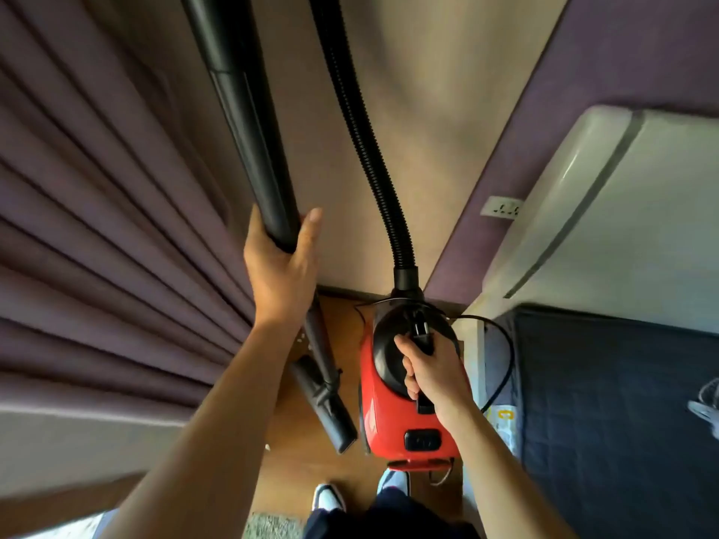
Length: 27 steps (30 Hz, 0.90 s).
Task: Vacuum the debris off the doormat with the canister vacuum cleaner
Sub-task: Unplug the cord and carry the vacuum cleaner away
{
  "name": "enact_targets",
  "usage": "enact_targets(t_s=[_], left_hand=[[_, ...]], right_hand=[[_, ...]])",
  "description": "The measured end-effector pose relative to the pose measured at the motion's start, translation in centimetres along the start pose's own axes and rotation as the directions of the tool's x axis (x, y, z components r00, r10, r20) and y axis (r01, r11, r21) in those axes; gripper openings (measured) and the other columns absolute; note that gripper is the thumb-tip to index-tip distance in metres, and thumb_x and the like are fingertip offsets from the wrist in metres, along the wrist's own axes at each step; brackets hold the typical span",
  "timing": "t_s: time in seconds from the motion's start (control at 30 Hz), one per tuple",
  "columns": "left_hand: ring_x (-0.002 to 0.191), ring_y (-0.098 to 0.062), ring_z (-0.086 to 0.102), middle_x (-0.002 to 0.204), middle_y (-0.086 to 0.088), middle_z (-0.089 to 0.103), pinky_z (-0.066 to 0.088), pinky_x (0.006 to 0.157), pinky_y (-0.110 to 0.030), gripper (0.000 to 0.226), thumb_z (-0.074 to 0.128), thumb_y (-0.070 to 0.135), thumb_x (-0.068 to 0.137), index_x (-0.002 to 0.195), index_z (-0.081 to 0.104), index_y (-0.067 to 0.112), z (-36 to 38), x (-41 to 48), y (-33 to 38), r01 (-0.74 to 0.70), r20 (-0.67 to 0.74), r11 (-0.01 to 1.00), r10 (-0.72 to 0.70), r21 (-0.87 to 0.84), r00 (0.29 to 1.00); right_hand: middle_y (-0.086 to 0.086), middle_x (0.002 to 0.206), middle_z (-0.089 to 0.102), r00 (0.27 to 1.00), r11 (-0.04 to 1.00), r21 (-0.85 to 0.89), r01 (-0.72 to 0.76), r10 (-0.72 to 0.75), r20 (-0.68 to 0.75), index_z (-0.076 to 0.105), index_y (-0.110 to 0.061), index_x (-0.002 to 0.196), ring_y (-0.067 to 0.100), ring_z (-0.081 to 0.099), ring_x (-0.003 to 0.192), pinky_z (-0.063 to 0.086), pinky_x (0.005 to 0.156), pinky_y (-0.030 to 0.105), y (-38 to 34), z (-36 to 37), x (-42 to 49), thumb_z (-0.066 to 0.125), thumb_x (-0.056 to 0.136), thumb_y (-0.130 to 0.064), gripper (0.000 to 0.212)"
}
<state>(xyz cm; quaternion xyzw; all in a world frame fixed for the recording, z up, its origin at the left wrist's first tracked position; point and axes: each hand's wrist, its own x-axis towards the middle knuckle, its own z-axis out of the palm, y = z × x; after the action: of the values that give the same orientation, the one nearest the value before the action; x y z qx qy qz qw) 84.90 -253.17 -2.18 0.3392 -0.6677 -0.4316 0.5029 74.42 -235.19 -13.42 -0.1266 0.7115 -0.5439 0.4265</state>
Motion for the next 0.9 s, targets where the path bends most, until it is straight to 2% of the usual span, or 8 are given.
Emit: enact_targets(t_s=[0.1,0.2,0.4,0.57,0.7,0.73,0.83,0.9], left_hand=[[0.061,-0.041,0.057,0.071,-0.023,0.055,0.050,0.050,-0.048,0.025,0.065,0.052,0.089,0.088,0.047,0.036,-2.9,-0.6,5.6,0.020,-0.029,1.000,-0.020,0.014,0.999],[0.059,-0.042,0.055,0.070,-0.026,0.054,0.047,0.047,-0.050,0.028,0.066,0.053,0.088,0.085,0.047,0.033,-4.8,-1.9,8.6,0.019,-0.059,0.999,-0.017,0.038,0.998],[0.063,-0.045,0.055,0.071,-0.027,0.054,0.049,0.053,-0.056,0.024,0.070,0.035,0.089,0.080,0.051,0.025,-6.7,-4.4,10.8,0.076,-0.113,0.997,-0.074,0.012,0.991],[0.068,-0.042,0.057,0.073,-0.027,0.058,0.052,0.061,-0.051,0.025,0.072,0.023,0.088,0.082,0.056,0.004,-7.6,-7.2,13.1,0.106,-0.214,0.994,-0.096,0.037,0.972],[0.055,-0.019,0.051,0.061,-0.007,0.052,0.045,0.051,-0.030,0.028,0.072,0.017,0.088,0.072,0.050,0.014,-7.6,-9.9,15.2,0.150,-0.377,0.985,-0.108,0.084,0.920],[0.054,-0.018,0.051,0.061,-0.008,0.051,0.044,0.050,-0.027,0.029,0.073,0.015,0.088,0.072,0.050,0.014,-7.7,-10.7,15.5,0.168,-0.412,0.982,-0.119,0.084,0.903],[0.056,-0.029,0.050,0.063,-0.021,0.052,0.044,0.051,-0.035,0.030,0.074,0.018,0.088,0.075,0.053,0.001,-8.5,-13.7,16.2,0.203,-0.530,0.976,-0.132,0.078,0.838],[0.057,-0.028,0.050,0.067,-0.028,0.054,0.044,0.052,-0.039,0.036,0.075,0.023,0.086,0.077,0.054,-0.004,-9.4,-15.8,16.6,0.233,-0.626,0.968,-0.127,0.089,0.770]], right_hand=[[0.004,0.048,0.041,1.000,1.000,-0.021,0.019,-0.019,-0.007,0.050,-0.008,0.073,0.017,0.032,0.033,0.030,0.037,0.024,-4.4,0.1,-4.5,0.060,0.100,-0.011,0.029],[0.005,0.049,0.039,0.999,0.999,-0.021,0.047,-0.048,-0.020,0.049,-0.008,0.070,0.016,0.031,0.031,0.029,0.037,0.022,-7.3,0.1,-7.4,0.060,0.099,-0.010,0.031],[0.006,0.051,0.038,0.996,0.995,-0.048,0.085,-0.083,0.030,0.048,-0.009,0.068,0.016,0.030,0.031,0.028,0.038,0.022,-9.3,0.1,-10.4,0.060,0.099,-0.009,0.033],[0.005,0.049,0.036,0.982,0.988,-0.099,0.121,-0.104,0.159,0.045,-0.009,0.064,0.015,0.029,0.030,0.027,0.038,0.022,-9.9,-0.1,-10.6,0.060,0.098,-0.009,0.038],[0.005,0.044,0.038,0.935,0.968,-0.180,0.175,-0.106,0.339,0.046,-0.008,0.062,0.017,0.032,0.028,0.028,0.039,0.022,-9.8,0.0,-10.4,0.062,0.098,-0.010,0.039],[0.006,0.044,0.039,0.919,0.961,-0.204,0.189,-0.101,0.380,0.047,-0.008,0.062,0.017,0.032,0.028,0.029,0.038,0.022,-9.7,0.0,-10.5,0.062,0.097,-0.010,0.039],[0.007,0.044,0.040,0.869,0.937,-0.258,0.234,-0.082,0.488,0.049,-0.007,0.065,0.018,0.035,0.027,0.030,0.038,0.024,-8.8,0.4,-10.9,0.063,0.097,-0.011,0.034],[0.007,0.045,0.040,0.839,0.932,-0.274,0.238,-0.055,0.542,0.049,-0.006,0.070,0.018,0.035,0.027,0.031,0.039,0.025,-8.0,1.0,-11.5,0.063,0.096,-0.010,0.030]])
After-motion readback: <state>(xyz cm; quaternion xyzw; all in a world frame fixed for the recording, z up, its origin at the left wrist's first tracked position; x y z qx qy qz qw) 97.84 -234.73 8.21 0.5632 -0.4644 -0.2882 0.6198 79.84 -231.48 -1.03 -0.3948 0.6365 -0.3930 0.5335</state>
